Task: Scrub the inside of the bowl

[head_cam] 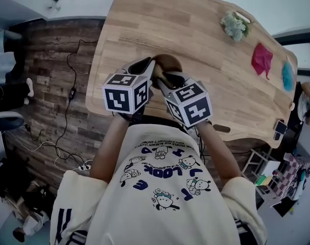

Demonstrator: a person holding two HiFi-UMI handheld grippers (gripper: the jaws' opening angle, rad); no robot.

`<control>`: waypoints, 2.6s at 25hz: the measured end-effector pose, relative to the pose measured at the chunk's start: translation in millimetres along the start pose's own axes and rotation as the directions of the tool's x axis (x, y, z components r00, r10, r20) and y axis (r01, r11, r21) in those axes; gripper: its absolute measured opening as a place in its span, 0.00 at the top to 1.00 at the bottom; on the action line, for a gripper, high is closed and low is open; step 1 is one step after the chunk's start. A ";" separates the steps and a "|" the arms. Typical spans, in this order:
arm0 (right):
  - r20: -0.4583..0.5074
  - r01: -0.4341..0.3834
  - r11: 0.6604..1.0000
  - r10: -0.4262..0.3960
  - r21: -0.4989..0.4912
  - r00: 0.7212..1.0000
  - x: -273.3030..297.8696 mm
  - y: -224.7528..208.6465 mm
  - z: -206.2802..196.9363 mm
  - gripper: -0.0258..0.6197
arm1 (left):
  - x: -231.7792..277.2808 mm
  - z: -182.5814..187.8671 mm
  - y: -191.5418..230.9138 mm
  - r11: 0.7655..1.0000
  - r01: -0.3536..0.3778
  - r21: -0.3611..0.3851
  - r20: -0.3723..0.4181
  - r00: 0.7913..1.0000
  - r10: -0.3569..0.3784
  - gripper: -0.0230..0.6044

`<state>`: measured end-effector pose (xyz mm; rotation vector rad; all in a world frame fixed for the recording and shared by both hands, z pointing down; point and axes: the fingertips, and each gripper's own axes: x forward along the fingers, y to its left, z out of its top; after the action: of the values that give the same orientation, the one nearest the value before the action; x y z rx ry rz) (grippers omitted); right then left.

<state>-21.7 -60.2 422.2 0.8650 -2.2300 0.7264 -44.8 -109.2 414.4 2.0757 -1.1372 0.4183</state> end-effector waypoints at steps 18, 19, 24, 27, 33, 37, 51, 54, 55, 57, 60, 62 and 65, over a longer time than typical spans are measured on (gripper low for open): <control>0.133 0.284 0.944 -0.307 0.166 0.942 -3.3 -38.0 4.3 0.84 | 2.9 -11.0 5.3 0.992 -0.036 -0.123 0.028 0.999 0.040 0.86; 0.136 0.291 0.940 -0.317 0.180 0.939 -4.8 -43.2 4.9 0.84 | 3.2 -13.3 4.8 0.990 -0.031 -0.136 0.026 0.999 0.035 0.87; 0.166 0.292 0.932 -0.330 0.215 0.929 -11.2 -57.3 10.3 0.84 | 5.4 -12.6 4.5 0.990 -0.028 -0.142 0.028 0.999 0.032 0.87; 0.196 0.329 0.922 -0.368 0.205 0.909 -18.9 -58.8 13.8 0.84 | 5.6 -10.9 3.8 0.990 -0.037 -0.136 0.038 0.998 0.042 0.87; 0.242 0.377 0.894 -0.432 0.244 0.869 -26.4 -58.5 16.8 0.84 | 5.1 -12.1 10.6 0.984 -0.042 -0.173 0.042 0.998 0.050 0.88; 0.227 0.380 0.895 -0.430 0.232 0.874 -22.4 -58.3 14.0 0.84 | 5.5 -12.3 7.4 0.985 -0.021 -0.174 0.045 0.999 0.029 0.87; 0.131 0.248 0.960 -0.231 -0.129 0.964 10.0 -19.5 14.0 0.84 | 5.8 0.0 3.7 0.997 -0.003 -0.077 0.036 0.999 0.006 0.86; 0.133 0.193 0.969 -0.174 -0.155 0.976 10.5 -14.2 15.5 0.84 | 4.0 1.3 6.7 0.996 0.000 -0.091 0.046 0.999 0.004 0.86; 0.135 0.176 0.972 -0.156 -0.157 0.979 9.7 -13.0 15.7 0.84 | 3.4 1.5 6.9 0.995 0.003 -0.096 0.049 0.999 0.002 0.86; 0.129 0.146 0.976 -0.125 -0.163 0.984 8.1 -11.1 14.3 0.84 | 2.5 1.3 6.5 0.995 0.011 -0.102 0.051 0.999 -0.006 0.86; 0.112 0.097 0.981 -0.079 -0.169 0.991 5.3 -8.6 12.6 0.84 | 2.2 -0.7 5.2 0.993 0.027 -0.115 0.047 0.999 -0.022 0.86; 0.095 0.069 0.986 -0.055 -0.155 0.994 4.2 -10.0 10.3 0.84 | 2.2 -2.5 4.3 0.991 0.037 -0.127 0.045 0.998 -0.032 0.86; 0.092 0.092 0.989 -0.081 -0.112 0.992 4.1 -20.3 8.3 0.84 | 3.3 -3.5 2.8 0.991 0.031 -0.134 0.045 0.999 -0.025 0.86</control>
<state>-12.2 -80.2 425.0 0.9454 -2.2710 0.5218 -45.1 -109.5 420.0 1.9892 -1.1284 0.2764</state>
